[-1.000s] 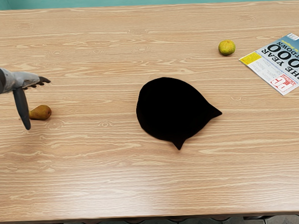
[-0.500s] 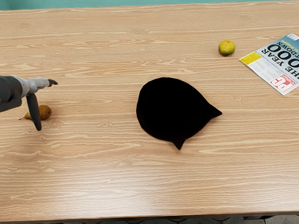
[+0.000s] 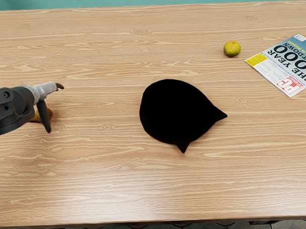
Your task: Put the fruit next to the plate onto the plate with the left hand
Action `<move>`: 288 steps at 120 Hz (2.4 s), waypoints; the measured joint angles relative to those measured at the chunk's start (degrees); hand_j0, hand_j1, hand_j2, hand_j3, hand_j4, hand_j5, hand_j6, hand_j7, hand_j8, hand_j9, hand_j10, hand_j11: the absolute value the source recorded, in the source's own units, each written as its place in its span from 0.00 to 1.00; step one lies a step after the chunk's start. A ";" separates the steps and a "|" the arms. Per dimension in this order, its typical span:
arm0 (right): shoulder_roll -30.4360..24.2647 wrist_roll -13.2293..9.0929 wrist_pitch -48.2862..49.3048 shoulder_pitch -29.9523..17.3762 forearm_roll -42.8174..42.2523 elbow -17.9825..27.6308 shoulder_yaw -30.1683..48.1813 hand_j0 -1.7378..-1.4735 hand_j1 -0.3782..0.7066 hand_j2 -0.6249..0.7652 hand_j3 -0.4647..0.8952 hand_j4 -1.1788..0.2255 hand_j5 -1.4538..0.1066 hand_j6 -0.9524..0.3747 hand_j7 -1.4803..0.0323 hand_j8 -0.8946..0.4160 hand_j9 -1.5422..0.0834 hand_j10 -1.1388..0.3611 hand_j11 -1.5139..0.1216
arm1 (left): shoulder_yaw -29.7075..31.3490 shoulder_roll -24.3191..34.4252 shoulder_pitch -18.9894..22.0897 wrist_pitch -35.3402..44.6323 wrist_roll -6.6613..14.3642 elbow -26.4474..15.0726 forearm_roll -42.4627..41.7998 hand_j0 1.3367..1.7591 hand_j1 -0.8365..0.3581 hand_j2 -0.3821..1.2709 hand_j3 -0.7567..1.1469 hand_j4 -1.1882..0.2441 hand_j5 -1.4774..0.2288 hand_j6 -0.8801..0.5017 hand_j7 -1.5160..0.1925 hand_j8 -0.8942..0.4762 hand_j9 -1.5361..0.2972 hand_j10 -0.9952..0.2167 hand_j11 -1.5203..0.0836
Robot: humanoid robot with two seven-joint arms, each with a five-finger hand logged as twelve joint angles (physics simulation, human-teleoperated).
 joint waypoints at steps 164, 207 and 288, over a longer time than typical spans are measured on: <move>0.00 -0.02 0.01 0.00 0.00 -0.05 -0.08 0.30 0.06 0.45 0.34 0.82 0.91 0.70 0.96 0.66 0.93 0.74 0.90 | 0.03 -2.93 2.84 1.14 -0.14 8.35 3.38 0.76 0.67 0.27 0.40 0.60 0.62 0.40 0.64 0.42 0.61 0.55 0.69; 0.00 -0.05 0.00 0.00 0.00 -0.05 -0.09 0.30 0.06 0.45 0.34 0.82 0.91 0.70 0.96 0.66 0.93 0.74 0.90 | 0.03 -3.37 3.01 1.64 -0.14 8.57 3.39 0.76 0.64 0.28 0.40 0.58 0.59 0.37 0.61 0.39 0.58 0.52 0.66; 0.00 -0.07 -0.01 0.00 0.00 -0.11 -0.20 0.30 0.06 0.45 0.34 0.82 0.91 0.70 0.96 0.66 0.93 0.74 0.90 | 0.65 -3.81 3.91 4.01 -0.13 8.54 5.07 0.76 0.63 0.28 0.40 0.57 0.57 0.36 0.59 0.38 0.56 0.51 0.63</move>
